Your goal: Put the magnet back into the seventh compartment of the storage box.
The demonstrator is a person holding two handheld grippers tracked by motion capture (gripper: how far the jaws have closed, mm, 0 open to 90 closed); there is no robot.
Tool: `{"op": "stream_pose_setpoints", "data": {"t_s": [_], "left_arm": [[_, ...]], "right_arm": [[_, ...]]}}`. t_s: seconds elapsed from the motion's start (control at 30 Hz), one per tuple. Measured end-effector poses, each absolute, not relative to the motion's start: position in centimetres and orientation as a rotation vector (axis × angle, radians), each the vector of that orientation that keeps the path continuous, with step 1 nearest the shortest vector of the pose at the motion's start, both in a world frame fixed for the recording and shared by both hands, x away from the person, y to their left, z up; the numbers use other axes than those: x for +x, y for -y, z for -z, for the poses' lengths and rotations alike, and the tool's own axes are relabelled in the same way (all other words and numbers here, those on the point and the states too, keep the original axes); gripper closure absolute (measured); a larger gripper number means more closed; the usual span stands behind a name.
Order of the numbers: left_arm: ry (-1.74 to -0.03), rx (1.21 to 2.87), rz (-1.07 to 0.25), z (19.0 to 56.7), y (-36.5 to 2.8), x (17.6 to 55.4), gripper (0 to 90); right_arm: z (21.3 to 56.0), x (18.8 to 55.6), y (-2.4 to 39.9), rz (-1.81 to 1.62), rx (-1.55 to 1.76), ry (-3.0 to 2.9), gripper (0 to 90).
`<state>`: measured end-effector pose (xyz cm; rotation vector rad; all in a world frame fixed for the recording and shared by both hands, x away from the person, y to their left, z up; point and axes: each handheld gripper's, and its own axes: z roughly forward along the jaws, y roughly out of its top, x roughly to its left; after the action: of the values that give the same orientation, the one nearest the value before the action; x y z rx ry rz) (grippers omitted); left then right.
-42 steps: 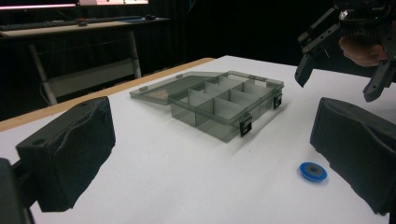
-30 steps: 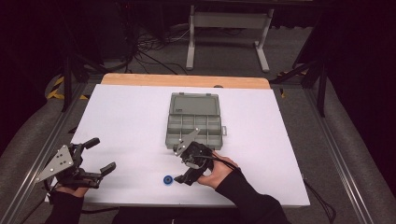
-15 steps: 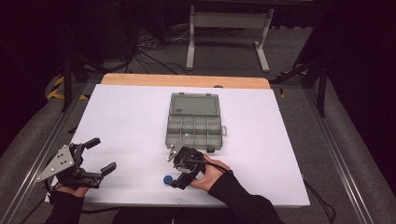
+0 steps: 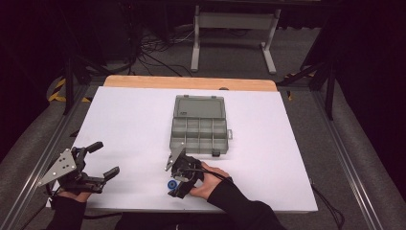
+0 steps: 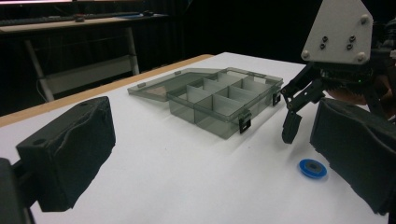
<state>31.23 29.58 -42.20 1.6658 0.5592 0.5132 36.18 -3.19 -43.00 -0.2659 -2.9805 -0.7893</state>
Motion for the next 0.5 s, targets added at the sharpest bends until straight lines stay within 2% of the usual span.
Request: {"op": "stream_pose_setpoints", "data": {"t_s": [0.27, 0.37, 0.5], "left_arm": [[-0.559, 1.663, -0.515, 42.21, -29.57, 31.23, 0.8], [-0.560, 1.667, -0.514, 42.21, -29.59, 31.24, 0.8], [-0.560, 1.667, -0.515, 42.20, -29.60, 31.24, 0.7]], "right_arm": [[43.78, 35.98, 2.48, 0.762, -0.258, 2.983, 21.1], [43.89, 35.98, 2.39, 0.763, -0.258, 2.990, 24.4], [43.98, 35.91, 2.34, 0.768, -0.261, 3.015, 34.2]]}}
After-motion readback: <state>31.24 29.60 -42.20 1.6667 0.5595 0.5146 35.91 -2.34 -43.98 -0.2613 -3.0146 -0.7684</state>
